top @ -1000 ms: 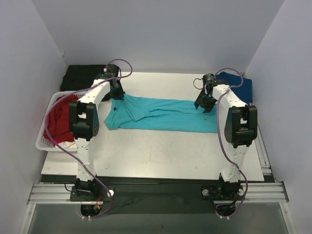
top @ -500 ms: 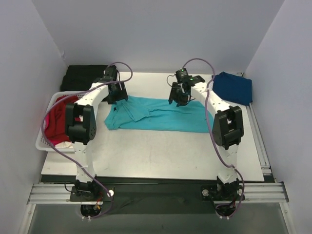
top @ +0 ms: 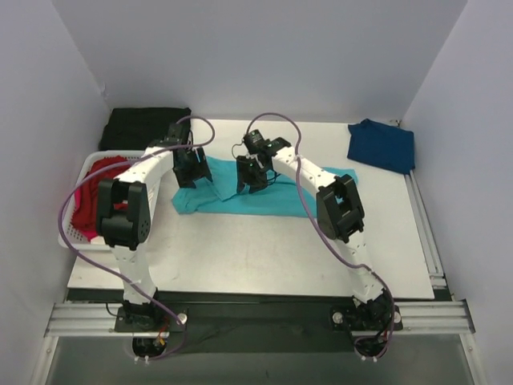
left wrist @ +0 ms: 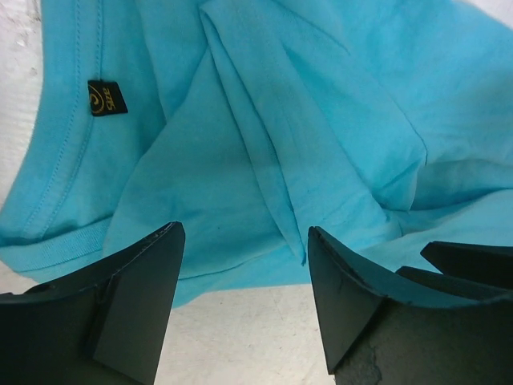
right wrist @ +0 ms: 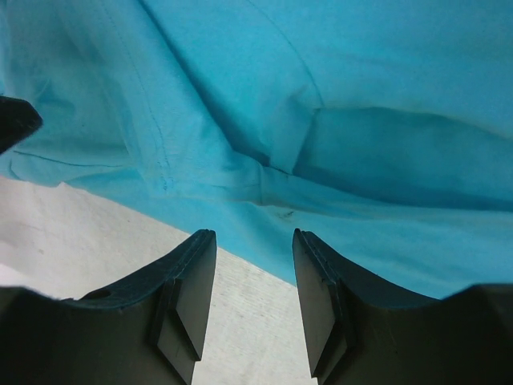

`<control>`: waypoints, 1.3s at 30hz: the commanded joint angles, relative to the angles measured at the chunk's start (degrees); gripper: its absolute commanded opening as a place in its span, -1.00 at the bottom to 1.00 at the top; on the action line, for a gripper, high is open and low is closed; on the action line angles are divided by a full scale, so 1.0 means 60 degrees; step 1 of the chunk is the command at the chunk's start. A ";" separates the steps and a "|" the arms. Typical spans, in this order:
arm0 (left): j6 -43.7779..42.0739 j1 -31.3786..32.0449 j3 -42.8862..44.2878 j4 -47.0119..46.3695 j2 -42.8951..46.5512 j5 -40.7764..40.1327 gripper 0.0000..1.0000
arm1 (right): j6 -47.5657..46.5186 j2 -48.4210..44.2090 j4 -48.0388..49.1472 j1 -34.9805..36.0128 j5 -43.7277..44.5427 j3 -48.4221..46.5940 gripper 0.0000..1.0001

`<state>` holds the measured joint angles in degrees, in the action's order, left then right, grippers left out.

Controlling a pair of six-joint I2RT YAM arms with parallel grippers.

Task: Fold and stack the t-shirts
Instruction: Fold the other side of the tshirt into a rectangle

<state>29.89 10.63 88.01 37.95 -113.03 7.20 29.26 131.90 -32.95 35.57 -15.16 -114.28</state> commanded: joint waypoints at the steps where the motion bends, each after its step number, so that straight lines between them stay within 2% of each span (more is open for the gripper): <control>1: 0.0233 -0.0131 -0.0238 -0.0188 0.0601 0.0674 0.46 | -0.0203 0.0106 -0.0236 0.0208 -0.0462 -0.0714 -0.13; 11: 0.0219 -0.0351 -0.0752 -0.0159 0.1040 0.0967 0.43 | 0.0192 0.0883 0.0232 0.0722 -0.1062 -0.1095 -0.14; 15: 0.0160 -0.0366 -0.0956 -0.0188 0.1216 0.1317 0.39 | 0.0353 0.0884 0.0262 0.0751 -0.0743 -0.1081 -0.17; 19: 0.0262 -0.0293 -0.1088 -0.0232 0.1231 0.1817 0.36 | 0.0441 0.0387 0.0350 0.0634 0.0179 -0.0569 -0.19; 25: 0.0569 0.0131 -0.1133 -0.0466 0.1042 0.1964 0.34 | 0.0529 -0.0419 0.0540 0.0151 0.0592 0.0266 -0.20; 34: 0.1184 0.0908 -0.0884 -0.0598 0.0383 0.1291 0.33 | 0.0690 -0.1533 0.0862 -0.0595 0.1047 0.1847 -0.21; 39: 0.1420 0.0996 -0.0709 -0.0700 0.0016 0.0836 0.23 | 0.0676 -0.2016 0.1023 -0.0904 0.1120 0.2434 -0.22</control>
<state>36.73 16.80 80.88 36.03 -111.81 14.74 32.97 123.98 -26.61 30.81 -10.09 -101.36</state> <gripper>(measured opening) 0.624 0.393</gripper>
